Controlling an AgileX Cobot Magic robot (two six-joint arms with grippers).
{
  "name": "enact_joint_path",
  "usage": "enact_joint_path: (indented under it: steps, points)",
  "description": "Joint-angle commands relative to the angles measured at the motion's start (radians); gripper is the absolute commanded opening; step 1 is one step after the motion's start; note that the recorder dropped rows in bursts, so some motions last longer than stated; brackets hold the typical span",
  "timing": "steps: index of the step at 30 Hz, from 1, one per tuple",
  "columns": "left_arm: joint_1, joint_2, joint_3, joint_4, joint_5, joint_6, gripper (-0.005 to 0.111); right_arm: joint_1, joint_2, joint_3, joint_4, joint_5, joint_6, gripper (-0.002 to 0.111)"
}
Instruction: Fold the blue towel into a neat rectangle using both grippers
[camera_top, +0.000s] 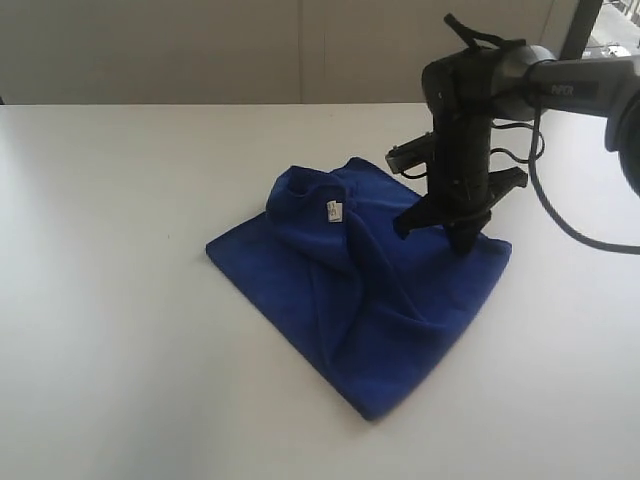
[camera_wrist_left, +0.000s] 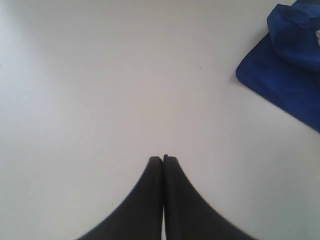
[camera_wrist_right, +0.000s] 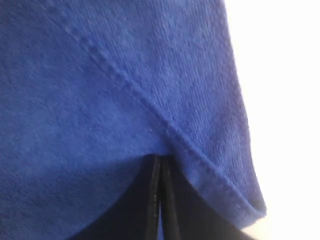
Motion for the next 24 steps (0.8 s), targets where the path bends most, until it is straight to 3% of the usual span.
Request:
enact_joint_path:
  steps: [1,10,14,17,24]
  points:
    - [0.001,-0.005,0.004,-0.004,0.011,0.002,0.0,-0.003,0.002,0.0,-0.033,0.038,0.026,0.0]
    - [0.001,-0.005,0.004,-0.004,0.011,0.002,0.0,-0.003,-0.115,0.0,0.009,0.038,-0.05,0.0]
    - [0.001,-0.005,0.004,-0.004,0.011,0.002,0.0,0.007,-0.179,0.0,0.294,0.014,-0.24,0.0]
    - [0.001,-0.005,0.004,-0.004,0.011,0.002,0.0,0.063,-0.184,0.0,0.457,-0.022,-0.364,0.0]
    - [0.001,-0.005,0.004,-0.004,0.011,0.002,0.0,0.231,-0.141,0.0,0.428,-0.121,-0.401,0.0]
